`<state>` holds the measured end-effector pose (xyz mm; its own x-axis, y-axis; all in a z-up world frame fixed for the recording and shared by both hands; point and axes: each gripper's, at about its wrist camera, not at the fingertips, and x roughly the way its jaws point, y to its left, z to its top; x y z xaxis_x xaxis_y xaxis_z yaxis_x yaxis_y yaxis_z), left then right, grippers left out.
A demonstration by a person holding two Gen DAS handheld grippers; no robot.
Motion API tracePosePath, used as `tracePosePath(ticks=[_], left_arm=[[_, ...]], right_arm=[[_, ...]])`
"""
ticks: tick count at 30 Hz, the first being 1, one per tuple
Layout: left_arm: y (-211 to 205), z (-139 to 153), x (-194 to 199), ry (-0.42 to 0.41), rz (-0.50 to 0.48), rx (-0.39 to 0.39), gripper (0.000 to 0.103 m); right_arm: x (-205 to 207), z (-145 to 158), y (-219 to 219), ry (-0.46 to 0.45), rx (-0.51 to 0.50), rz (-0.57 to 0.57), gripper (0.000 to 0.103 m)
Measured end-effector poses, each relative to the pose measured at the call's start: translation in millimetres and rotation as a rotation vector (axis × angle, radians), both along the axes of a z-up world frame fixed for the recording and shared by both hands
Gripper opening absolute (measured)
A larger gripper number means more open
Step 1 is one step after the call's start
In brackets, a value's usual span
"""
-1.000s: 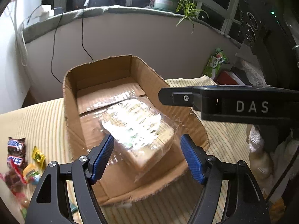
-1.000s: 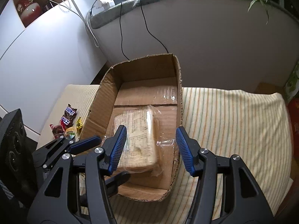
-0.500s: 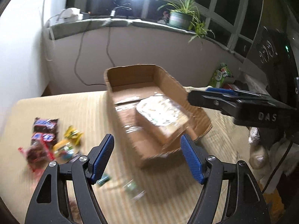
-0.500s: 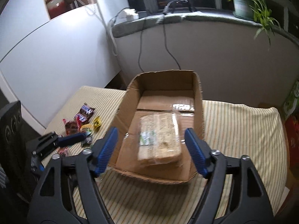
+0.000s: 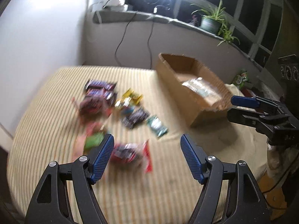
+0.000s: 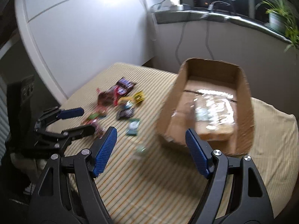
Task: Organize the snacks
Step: 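Open the right gripper to drop the loaf into the box, withdraw, then lower the left tool onto the red-wrapped chocolate pack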
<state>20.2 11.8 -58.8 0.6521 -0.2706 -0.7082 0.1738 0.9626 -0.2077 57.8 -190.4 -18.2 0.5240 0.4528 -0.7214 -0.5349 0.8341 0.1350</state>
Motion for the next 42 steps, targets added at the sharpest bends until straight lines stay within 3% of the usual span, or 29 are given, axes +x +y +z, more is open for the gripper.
tracePosePath(ticks=[2, 4, 10, 27, 35, 40, 42], left_arm=[[7, -7, -6, 0.018, 0.007, -0.009, 0.072], [11, -13, -10, 0.029, 0.010, -0.011, 0.070], [15, -22, -13, 0.035, 0.014, -0.014, 0.066], [10, -43, 16, 0.040, 0.025, 0.056, 0.067], [14, -43, 13, 0.039, 0.022, 0.046, 0.067], [14, -43, 9, 0.026, 0.017, 0.047, 0.066], [17, -42, 7, 0.019, 0.025, 0.030, 0.059]], right_arm=[[-7, -9, 12, 0.004, -0.019, 0.028, 0.074], [-11, -18, 21, 0.023, -0.032, 0.050, 0.063], [-6, -47, 33, 0.110, -0.041, 0.065, 0.048], [26, -71, 51, 0.182, -0.082, 0.039, 0.046], [27, -76, 55, 0.183, -0.117, 0.046, 0.028], [26, -76, 51, 0.187, -0.112, 0.045, 0.027], [25, -76, 51, 0.185, -0.114, 0.046, 0.027]])
